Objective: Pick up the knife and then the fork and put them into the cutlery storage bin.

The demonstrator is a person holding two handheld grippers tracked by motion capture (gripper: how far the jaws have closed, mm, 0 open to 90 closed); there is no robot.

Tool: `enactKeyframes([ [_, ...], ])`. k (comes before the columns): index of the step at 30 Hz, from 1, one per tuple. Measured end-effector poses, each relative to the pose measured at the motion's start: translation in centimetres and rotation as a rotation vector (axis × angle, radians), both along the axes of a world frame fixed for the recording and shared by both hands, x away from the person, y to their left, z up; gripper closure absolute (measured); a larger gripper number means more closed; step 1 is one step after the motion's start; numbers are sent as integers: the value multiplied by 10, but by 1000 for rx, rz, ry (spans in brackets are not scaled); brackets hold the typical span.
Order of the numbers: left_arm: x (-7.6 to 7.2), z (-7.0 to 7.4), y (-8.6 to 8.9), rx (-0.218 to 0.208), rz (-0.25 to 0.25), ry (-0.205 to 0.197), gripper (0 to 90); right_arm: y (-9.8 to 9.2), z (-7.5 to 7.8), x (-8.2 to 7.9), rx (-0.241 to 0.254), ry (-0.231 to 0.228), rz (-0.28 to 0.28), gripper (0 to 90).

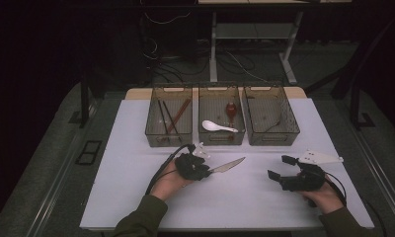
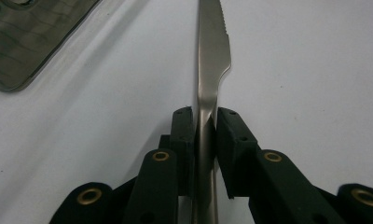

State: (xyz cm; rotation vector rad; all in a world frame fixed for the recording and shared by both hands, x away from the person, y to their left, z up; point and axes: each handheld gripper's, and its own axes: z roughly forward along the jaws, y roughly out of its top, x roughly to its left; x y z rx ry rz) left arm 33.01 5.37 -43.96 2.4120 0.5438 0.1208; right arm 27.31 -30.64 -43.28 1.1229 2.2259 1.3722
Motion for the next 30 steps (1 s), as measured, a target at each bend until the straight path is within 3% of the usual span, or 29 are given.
enactKeyframes([
  [9,3,-3,4,-36,-22,12,794,0,-1,0,-6,-5,1,164],
  [18,0,-3,6,-31,-42,-22,796,0,0,0,-1,0,0,164],
  [30,-3,13,9,-131,-33,-46,795,0,2,0,6,0,0,164],
])
